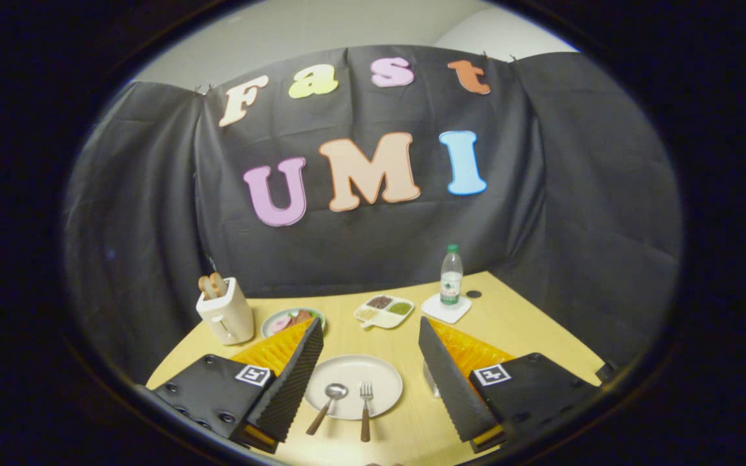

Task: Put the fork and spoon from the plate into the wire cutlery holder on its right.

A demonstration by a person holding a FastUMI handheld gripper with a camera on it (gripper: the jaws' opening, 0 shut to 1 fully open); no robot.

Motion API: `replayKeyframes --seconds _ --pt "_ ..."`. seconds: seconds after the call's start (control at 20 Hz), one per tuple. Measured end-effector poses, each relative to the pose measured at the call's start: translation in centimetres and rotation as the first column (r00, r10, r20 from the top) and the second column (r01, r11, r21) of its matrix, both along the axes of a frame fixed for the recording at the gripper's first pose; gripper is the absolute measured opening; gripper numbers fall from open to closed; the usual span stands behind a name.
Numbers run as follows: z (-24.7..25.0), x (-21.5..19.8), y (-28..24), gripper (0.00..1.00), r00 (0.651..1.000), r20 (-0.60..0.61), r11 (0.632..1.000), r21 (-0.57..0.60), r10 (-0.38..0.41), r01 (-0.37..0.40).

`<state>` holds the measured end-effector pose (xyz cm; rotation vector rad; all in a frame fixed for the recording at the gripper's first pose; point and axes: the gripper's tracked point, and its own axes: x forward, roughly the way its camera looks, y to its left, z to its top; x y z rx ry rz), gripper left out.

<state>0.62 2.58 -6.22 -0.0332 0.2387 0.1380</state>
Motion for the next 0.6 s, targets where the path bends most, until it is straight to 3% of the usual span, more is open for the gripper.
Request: replayKeyframes --seconds 0.15,0.3,0.45,0.6 --pt "-2.7 0.5 0.6 0.97 0.996 -0.092 1.0 0.007 0.023 -0.022" --pt "-6.8 0.4 0.6 0.97 0.974 -0.223 0.996 -0.068 0.042 -0.058" --pt "-11.5 -0.3 0.0 0.97 0.93 -0.365 0.977 -0.176 0.046 -0.118" --pt "-15.7 -1.3 0.4 0.97 0.867 -0.494 0.957 -0.211 0.072 -0.2"
